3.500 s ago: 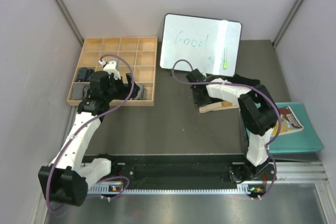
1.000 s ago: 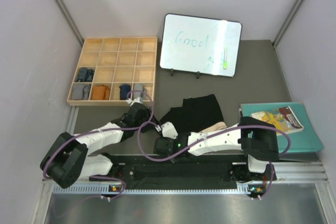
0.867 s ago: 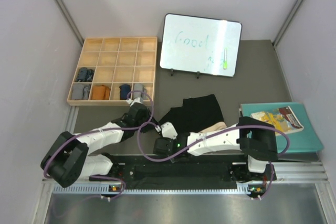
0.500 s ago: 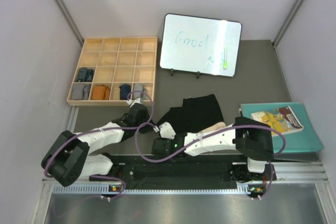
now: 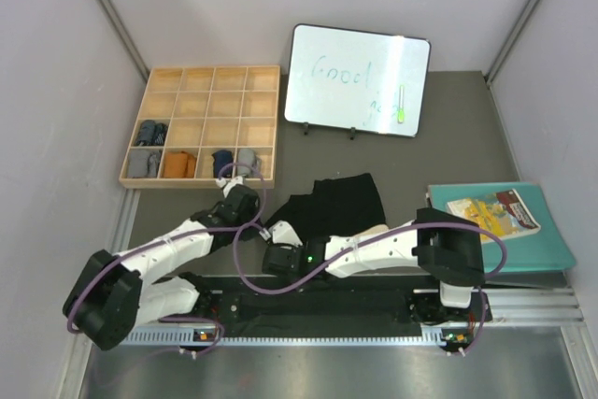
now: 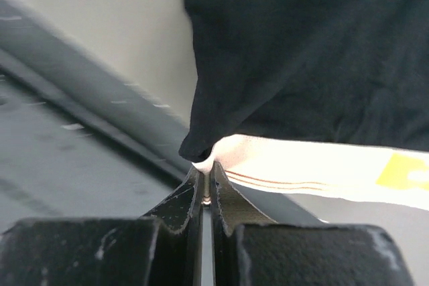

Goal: Roll the underwear
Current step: Fold the underwear at the center of the board.

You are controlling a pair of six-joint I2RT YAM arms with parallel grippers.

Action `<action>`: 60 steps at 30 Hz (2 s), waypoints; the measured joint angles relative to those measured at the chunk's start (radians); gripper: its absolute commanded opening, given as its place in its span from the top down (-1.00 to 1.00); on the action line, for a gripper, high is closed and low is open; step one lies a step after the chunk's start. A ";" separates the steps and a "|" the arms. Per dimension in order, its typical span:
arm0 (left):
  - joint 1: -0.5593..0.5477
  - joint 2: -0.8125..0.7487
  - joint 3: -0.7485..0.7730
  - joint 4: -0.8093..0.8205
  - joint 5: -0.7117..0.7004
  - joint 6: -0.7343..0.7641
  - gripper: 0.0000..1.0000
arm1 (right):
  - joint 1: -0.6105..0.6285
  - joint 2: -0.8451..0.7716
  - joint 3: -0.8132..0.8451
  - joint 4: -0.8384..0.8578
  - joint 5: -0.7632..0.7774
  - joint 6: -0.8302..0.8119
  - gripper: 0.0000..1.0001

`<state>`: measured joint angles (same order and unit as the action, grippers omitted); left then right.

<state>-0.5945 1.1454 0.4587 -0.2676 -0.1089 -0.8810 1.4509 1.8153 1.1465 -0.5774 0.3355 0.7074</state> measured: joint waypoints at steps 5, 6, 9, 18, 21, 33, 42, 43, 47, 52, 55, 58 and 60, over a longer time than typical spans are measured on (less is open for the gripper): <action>0.002 -0.111 0.028 -0.121 -0.045 0.045 1.00 | 0.000 -0.006 0.033 0.058 -0.112 -0.009 1.00; 0.003 -0.123 0.047 -0.148 -0.043 0.063 1.00 | 0.000 -0.013 0.040 0.058 -0.124 -0.009 1.00; 0.003 -0.121 0.122 -0.202 -0.025 0.111 1.00 | -0.010 -0.054 0.050 0.056 -0.163 -0.006 1.00; -0.002 0.080 0.367 -0.201 0.116 0.186 1.00 | -0.203 -0.297 -0.121 0.111 -0.307 0.011 1.00; -0.012 0.199 0.456 -0.188 0.151 0.200 1.00 | -0.294 -0.359 -0.213 0.126 -0.361 0.024 1.00; -0.111 0.587 0.787 -0.152 0.210 0.224 1.00 | -0.580 -0.557 -0.455 0.112 -0.486 0.045 1.00; -0.161 0.748 0.955 -0.157 0.228 0.241 1.00 | -0.642 -0.591 -0.480 0.065 -0.489 0.043 1.00; -0.165 0.761 0.969 -0.160 0.229 0.244 1.00 | -0.645 -0.595 -0.482 0.060 -0.486 0.043 1.00; -0.180 0.808 1.022 -0.165 0.230 0.254 1.00 | -0.669 -0.625 -0.509 0.042 -0.478 0.043 1.00; -0.203 0.869 1.091 -0.174 0.231 0.260 1.00 | -0.711 -0.649 -0.545 0.023 -0.470 0.040 1.00; -0.214 0.894 1.118 -0.182 0.232 0.266 1.00 | -0.727 -0.657 -0.551 0.005 -0.465 0.037 1.00; -0.222 0.920 1.143 -0.187 0.232 0.275 1.00 | -0.734 -0.665 -0.551 0.000 -0.460 0.037 1.00; -0.225 0.931 1.150 -0.187 0.233 0.278 1.00 | -0.737 -0.670 -0.553 -0.003 -0.456 0.037 1.00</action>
<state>-0.8196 2.0762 1.6089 -0.4545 0.1238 -0.6025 0.7143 1.1454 0.5934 -0.5808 -0.1207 0.7444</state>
